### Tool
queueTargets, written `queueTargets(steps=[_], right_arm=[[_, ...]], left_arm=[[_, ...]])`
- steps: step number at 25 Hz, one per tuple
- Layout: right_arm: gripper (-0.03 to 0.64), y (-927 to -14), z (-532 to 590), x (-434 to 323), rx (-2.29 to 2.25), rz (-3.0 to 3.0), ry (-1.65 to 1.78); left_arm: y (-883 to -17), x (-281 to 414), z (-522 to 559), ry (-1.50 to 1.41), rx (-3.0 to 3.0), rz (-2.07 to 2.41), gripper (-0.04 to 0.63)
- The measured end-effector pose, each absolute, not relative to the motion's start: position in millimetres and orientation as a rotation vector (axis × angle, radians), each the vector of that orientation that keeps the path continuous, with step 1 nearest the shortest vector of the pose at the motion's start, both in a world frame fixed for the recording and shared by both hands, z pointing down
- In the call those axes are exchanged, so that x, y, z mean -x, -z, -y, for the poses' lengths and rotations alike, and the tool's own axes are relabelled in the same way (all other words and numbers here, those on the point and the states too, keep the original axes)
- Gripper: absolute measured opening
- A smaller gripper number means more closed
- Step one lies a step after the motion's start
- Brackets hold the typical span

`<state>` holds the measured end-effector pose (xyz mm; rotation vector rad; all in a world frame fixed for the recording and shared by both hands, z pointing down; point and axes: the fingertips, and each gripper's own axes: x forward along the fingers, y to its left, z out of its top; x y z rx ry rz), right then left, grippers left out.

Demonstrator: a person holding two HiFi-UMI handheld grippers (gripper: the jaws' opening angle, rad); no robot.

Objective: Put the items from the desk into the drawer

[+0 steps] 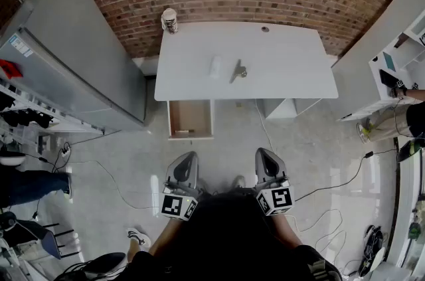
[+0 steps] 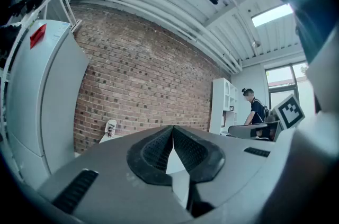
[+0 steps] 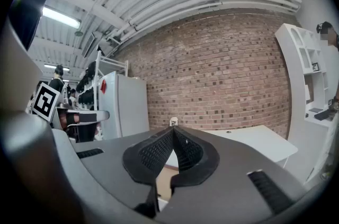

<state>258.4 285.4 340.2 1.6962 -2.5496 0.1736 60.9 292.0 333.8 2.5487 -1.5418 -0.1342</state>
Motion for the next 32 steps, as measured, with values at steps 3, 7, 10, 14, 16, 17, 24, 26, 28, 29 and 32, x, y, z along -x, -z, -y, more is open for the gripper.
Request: queueTargets(steps=[3,7,10,14,16,17,24,26,28,29,32], right_arm=[[-0.006,-339,-285,-258,-1.695,2.551,-0.175],[-0.006,-342,-287,-257,-1.683,2.551,-0.179],[-0.006,-345,-290,-257,-1.668,2.554,-0.191],[-0.005,-344,-293,-260,-1.68,2.565,-0.218],[-0.005,-341,-294,-261,-1.691,2.576,-0.213],[-0.005,-341,-294,-262,-1.694,2.578,-0.208],[0.077,-339,-292,-275,-1.69,2.579,-0.174],[0.132,-340,-290,-280,-1.683,2.58,-0.186],[0.132,-340,-289,-286,-1.677,2.58,-0.178],[0.132,-340,-289,-290,-1.674,2.582,-0.174],[0.132,-340,-287,-303,-1.663,2.589,-0.176]], left_arm=[[-333,-62,-290,0.137,-2.551,1.543,0.005],[-334,-63,-291,0.139,-2.549,1.539,0.005],[-335,-65,-292,0.138,-2.544,1.534,0.005],[-337,-69,-294,0.137,-2.546,1.522,0.005],[-337,-72,-294,0.14,-2.548,1.518,0.005],[-337,-73,-294,0.141,-2.548,1.516,0.005],[-338,-89,-289,0.136,-2.553,1.494,0.005],[-338,-96,-287,0.137,-2.555,1.493,0.005],[-338,-103,-285,0.134,-2.555,1.494,0.005],[-337,-107,-284,0.133,-2.554,1.495,0.005],[-337,-120,-282,0.134,-2.545,1.509,0.005]])
